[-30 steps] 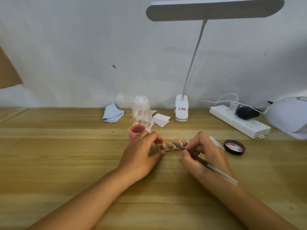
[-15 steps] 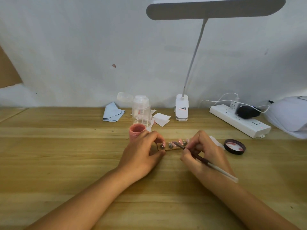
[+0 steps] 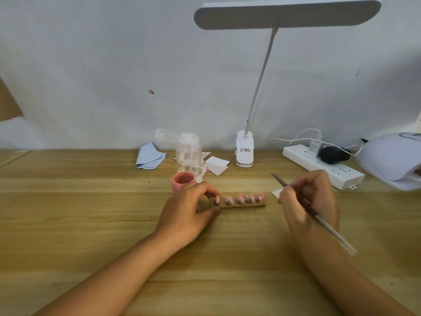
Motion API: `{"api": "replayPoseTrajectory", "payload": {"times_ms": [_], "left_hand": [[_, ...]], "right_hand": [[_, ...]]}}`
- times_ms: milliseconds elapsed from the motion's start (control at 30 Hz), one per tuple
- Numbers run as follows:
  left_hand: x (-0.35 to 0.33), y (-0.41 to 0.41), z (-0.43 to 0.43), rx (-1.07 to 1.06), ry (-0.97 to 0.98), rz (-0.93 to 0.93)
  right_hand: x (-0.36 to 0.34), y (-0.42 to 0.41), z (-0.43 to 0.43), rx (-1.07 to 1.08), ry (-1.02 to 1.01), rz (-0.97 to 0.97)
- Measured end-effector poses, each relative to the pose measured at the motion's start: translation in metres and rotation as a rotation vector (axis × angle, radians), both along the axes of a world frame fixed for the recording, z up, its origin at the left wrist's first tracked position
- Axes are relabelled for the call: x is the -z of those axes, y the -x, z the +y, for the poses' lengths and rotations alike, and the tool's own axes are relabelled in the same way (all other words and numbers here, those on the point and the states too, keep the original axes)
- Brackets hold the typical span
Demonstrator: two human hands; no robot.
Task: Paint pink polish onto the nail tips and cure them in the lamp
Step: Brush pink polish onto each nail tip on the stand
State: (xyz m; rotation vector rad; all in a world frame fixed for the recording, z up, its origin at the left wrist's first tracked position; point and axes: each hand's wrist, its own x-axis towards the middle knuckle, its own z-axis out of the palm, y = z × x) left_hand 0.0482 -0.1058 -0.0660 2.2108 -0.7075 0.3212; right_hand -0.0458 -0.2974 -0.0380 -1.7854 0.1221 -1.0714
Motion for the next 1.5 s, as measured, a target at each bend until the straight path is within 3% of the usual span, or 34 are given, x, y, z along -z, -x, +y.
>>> {"api": "replayPoseTrajectory", "payload": {"times_ms": [100, 333, 500, 800, 1033, 1100, 1167, 1267, 1500], "left_hand": [[0.001, 0.000, 0.000, -0.015, -0.006, 0.002], [0.001, 0.001, 0.001, -0.006, -0.014, -0.016], [0.002, 0.001, 0.001, -0.013, -0.029, -0.025], [0.003, 0.000, 0.002, -0.036, -0.071, -0.052], [0.001, 0.004, -0.001, -0.080, -0.110, -0.091], [0.001, 0.007, -0.004, -0.103, -0.115, -0.093], [0.002, 0.010, -0.006, -0.127, -0.145, -0.128], [0.002, 0.013, -0.010, -0.156, -0.203, -0.215], [-0.001, 0.021, -0.015, -0.229, -0.265, -0.365]], "right_hand": [[0.002, 0.000, -0.005, -0.025, -0.016, 0.059], [0.001, 0.004, 0.005, -0.143, 0.224, 0.196], [0.001, 0.003, 0.003, -0.127, 0.246, 0.254], [0.001, 0.005, 0.004, -0.107, 0.239, 0.167], [-0.003, 0.001, -0.026, 0.079, 0.114, 0.046], [-0.001, 0.003, -0.047, 0.194, 0.290, 0.153], [0.003, 0.004, -0.061, 0.308, 0.417, 0.381], [0.005, -0.001, -0.063, 0.322, 0.358, 0.700], [0.010, -0.003, -0.070, 0.362, 0.310, 0.747]]}}
